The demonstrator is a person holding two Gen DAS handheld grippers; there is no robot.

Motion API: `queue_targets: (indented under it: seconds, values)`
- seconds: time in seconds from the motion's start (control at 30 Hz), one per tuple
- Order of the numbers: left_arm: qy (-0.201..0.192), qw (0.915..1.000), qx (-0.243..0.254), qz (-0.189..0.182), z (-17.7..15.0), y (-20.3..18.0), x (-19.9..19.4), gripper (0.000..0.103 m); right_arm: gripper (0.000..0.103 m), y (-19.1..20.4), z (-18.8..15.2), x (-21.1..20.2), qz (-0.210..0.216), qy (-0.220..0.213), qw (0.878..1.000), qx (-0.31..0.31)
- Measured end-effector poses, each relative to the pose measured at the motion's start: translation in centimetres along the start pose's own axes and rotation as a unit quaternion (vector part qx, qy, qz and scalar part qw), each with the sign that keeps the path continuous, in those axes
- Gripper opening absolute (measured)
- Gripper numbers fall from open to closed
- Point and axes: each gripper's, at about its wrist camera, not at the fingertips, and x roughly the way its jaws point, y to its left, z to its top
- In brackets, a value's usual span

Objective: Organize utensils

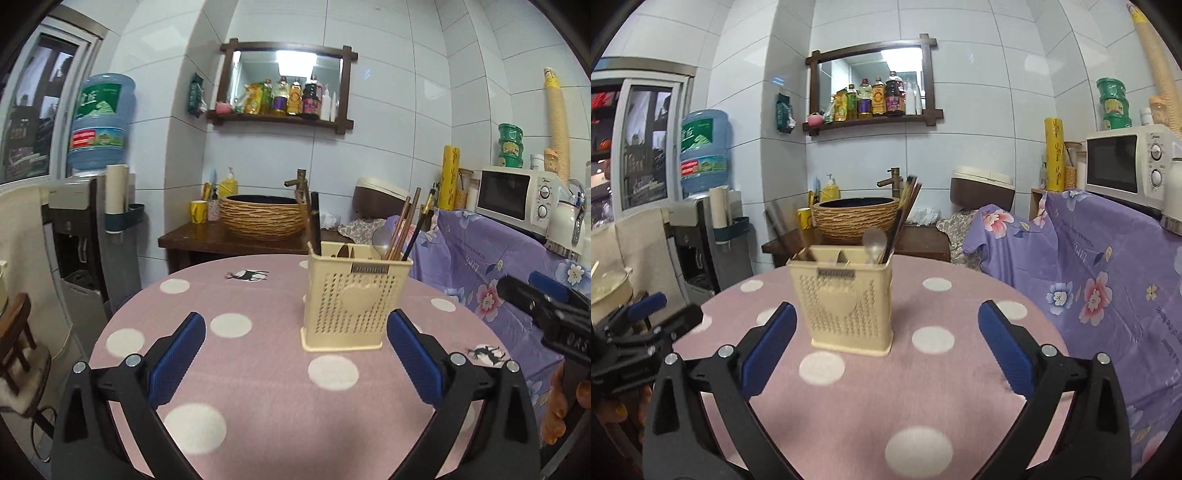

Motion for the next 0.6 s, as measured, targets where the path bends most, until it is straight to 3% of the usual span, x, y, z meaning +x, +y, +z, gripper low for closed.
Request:
queue_targets:
  seconds: [0.3, 0.47, 0.6]
  values:
    - [-0.034, 0.9994, -0.003, 0.011, -8.3, -0.3, -7.9, 0.098, 0.097, 2.6, -11.0, -8.0, -0.027, -0.014, 0.999, -0.024]
    - [-0.022, 0.9996, -0.001, 0.019, -11.4, -0.1, -11.1, 0.098, 0.097, 2.5, -14.3, -12.2, -0.026, -0.008, 1.000, -0.015]
    - [-0.037, 0.9989, -0.017, 0.021, -12.1, 0.2, -13.4, 0.098, 0.097, 2.9, -16.2, -14.8, -0.020, -0.004, 1.000, -0.003]
